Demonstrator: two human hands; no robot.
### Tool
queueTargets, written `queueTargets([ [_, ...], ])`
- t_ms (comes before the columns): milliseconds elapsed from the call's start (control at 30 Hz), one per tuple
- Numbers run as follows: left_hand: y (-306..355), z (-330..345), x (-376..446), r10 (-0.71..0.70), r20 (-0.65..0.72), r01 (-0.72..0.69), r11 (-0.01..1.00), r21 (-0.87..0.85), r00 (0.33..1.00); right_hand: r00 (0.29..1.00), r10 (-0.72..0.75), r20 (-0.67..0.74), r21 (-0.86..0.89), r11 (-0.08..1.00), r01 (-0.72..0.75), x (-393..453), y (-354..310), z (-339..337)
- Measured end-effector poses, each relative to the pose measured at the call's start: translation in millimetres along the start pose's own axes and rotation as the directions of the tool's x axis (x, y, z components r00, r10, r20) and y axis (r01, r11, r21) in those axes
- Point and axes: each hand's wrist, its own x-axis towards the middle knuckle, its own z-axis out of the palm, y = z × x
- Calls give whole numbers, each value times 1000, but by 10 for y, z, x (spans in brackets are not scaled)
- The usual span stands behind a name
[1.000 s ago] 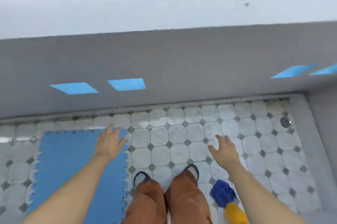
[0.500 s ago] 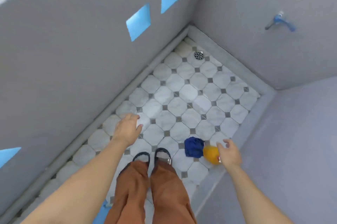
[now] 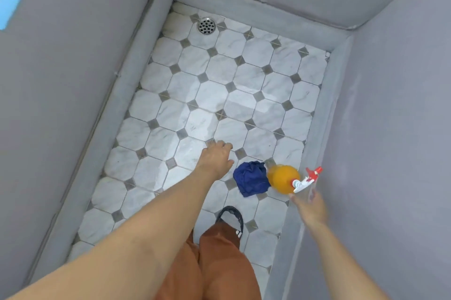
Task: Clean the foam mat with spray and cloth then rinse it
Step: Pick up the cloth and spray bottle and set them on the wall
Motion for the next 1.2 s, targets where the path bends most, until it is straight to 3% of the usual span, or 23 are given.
queueTargets([
  [67,100,413,396,18,35,-18,1000,-4,999,996,-86,-7,67,994,86,330,146,185],
  [333,313,1903,1573,118,136,-126,990,55,984,944,-179,-276,226,943,244,1284,644,752],
  [500,288,2172,1886,82,171,-130,949,287,982,877,-226,-425,241,905,350,1388,639,887],
  [600,311,2065,1839,72,235,-120,973,197,969,892,-181,-413,305,896,323,1341,487,813],
  [767,324,1389,1286,30,239,11,986,-167,971,896,-231,-380,312,880,359,797,36,464],
  [867,405,720,818,-13,211,74,956,-285,977,885,-281,-371,320,856,406,255,-342,59],
  [1033,757,-728,-40,-110,183,180,887,-426,977,864,-341,-371,307,833,461,-829,-1095,-862],
  [1200,1222,-2439,-978,-168,136,216,740,-637,976,822,-412,-393,324,774,543,-1881,-1939,-1779],
])
